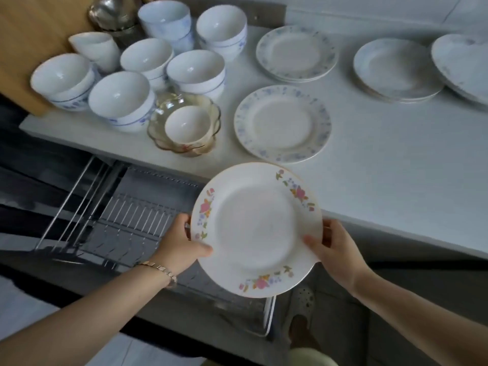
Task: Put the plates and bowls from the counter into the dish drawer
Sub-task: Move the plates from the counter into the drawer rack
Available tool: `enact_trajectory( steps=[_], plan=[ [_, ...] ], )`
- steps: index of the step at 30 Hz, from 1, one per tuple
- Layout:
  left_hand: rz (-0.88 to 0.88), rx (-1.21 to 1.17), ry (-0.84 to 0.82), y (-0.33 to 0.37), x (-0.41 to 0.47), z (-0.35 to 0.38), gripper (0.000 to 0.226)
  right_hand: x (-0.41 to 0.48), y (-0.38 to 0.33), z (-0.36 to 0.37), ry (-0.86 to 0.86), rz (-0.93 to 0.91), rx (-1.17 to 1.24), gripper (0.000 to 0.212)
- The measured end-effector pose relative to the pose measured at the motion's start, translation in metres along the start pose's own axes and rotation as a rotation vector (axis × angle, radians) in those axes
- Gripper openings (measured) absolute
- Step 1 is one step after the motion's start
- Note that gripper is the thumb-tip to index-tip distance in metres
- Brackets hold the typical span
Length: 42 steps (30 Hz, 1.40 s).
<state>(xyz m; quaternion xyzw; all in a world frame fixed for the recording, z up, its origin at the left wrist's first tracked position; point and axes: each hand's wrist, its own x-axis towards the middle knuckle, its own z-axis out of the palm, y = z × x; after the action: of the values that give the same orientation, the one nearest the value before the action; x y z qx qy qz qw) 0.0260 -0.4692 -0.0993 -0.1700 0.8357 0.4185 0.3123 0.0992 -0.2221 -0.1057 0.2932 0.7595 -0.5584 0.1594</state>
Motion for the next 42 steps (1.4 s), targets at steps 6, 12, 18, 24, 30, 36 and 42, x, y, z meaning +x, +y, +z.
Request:
enact_trajectory(
  steps=[6, 12, 18, 24, 30, 36, 42],
  plan=[
    [-0.117, 0.125, -0.01, -0.086, 0.029, -0.059, 0.041, 0.0, 0.039, 0.121, -0.055, 0.216, 0.065, 0.03],
    [-0.208, 0.24, -0.069, -0.128, 0.101, -0.035, 0.047, 0.042, 0.088, 0.177, 0.0, 0.397, 0.063, 0.041],
    [-0.22, 0.262, -0.046, -0.134, 0.187, 0.021, 0.045, 0.105, 0.116, 0.188, 0.146, 0.463, -0.005, 0.031],
    [-0.16, 0.335, -0.008, -0.121, 0.246, 0.064, 0.039, 0.16, 0.127, 0.191, 0.383, 0.564, -0.019, 0.04],
    [-0.113, 0.389, 0.042, -0.119, 0.266, 0.079, 0.04, 0.165, 0.124, 0.198, 0.422, 0.625, -0.087, 0.045],
    [-0.029, 0.291, 0.089, -0.124, 0.248, 0.086, 0.051, 0.157, 0.125, 0.201, 0.476, 0.529, -0.02, 0.055],
    [-0.228, 0.003, 0.033, -0.124, 0.229, 0.095, 0.071, 0.17, 0.139, 0.209, 0.418, 0.752, 0.173, 0.04]
  ],
)
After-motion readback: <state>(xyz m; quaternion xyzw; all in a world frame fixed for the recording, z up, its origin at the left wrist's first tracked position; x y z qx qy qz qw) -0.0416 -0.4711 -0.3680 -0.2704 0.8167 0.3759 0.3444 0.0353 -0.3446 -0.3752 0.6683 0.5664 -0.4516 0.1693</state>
